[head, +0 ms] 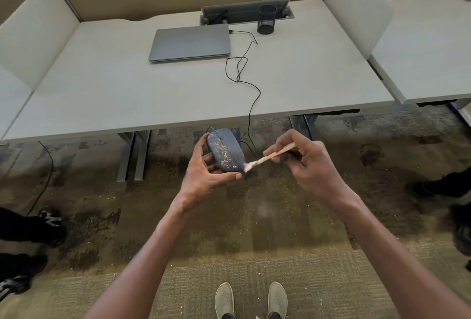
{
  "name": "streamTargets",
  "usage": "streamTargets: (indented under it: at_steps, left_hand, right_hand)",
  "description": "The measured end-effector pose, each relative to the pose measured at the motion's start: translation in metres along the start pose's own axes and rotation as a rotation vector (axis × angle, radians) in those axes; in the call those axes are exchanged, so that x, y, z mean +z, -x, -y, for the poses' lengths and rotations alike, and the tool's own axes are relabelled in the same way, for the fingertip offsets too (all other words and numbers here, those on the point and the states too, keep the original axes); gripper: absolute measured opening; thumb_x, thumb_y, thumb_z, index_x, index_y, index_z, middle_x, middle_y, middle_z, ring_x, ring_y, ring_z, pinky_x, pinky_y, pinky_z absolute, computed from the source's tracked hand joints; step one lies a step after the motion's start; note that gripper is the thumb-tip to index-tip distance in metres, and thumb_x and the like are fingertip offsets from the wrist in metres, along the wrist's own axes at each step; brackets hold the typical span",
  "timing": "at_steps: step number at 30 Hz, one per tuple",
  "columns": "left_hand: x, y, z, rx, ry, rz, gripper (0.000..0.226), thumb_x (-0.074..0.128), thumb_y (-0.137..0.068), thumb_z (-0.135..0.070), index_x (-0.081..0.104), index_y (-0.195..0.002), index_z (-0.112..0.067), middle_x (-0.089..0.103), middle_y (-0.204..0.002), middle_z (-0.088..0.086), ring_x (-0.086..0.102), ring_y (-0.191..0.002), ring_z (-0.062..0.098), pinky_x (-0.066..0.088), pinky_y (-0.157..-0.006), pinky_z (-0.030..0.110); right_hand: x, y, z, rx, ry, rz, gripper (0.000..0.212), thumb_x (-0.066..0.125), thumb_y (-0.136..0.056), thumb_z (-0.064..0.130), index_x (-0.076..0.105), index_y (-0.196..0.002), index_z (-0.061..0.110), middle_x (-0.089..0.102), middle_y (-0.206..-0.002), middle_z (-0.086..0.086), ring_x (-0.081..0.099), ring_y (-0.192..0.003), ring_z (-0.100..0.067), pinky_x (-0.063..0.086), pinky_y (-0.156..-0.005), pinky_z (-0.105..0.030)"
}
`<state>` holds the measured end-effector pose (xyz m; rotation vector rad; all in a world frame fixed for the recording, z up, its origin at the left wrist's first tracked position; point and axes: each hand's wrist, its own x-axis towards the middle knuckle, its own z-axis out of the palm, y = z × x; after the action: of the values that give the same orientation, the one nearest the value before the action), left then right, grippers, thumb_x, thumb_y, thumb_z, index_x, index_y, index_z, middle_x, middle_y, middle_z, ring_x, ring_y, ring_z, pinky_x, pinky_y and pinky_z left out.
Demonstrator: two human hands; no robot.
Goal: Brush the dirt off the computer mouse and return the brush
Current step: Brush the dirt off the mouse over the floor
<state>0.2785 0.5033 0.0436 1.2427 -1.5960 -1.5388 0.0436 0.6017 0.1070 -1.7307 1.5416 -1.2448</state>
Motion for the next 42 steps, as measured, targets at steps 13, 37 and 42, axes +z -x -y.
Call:
streamTargets:
  at_steps: [13,37,42]
  left_hand:
    - [0.001,0.008,-0.003,-0.017,-0.044,0.059,0.143,0.105,-0.044,-0.032,0.020,-0.159,-0.033,0.057,-0.146,0.015,0.065,-0.127,0.024,0.054,-0.106,0.048]
    - [0.006,0.018,0.005,-0.035,-0.035,0.216,0.133,0.097,-0.058,0.004,0.020,-0.159,-0.036,0.066,-0.132,0.006,0.071,-0.118,0.020,0.058,-0.100,0.050]
    - [0.005,0.021,0.007,-0.027,0.002,0.239,0.133,0.096,-0.059,0.005,0.019,-0.159,-0.036,0.065,-0.133,0.014,0.072,-0.116,0.026,0.059,-0.097,0.050]
  right_hand:
    - [-0.002,-0.016,0.007,0.033,-0.067,-0.113,0.033,0.067,-0.090,-0.007,0.060,-0.097,0.024,0.078,-0.094,0.000,0.076,-0.090,-0.011,0.063,-0.080,-0.032]
    - [0.007,-0.060,0.032,-0.027,0.213,0.026,0.028,0.059,-0.091,-0.008,0.051,-0.106,0.014,0.071,-0.088,-0.001,0.073,-0.082,-0.013,0.059,-0.072,-0.036]
    - [0.009,-0.072,0.023,0.014,0.242,-0.020,0.030,0.055,-0.090,-0.010,0.051,-0.106,0.015,0.071,-0.087,-0.003,0.072,-0.081,-0.017,0.059,-0.072,-0.039]
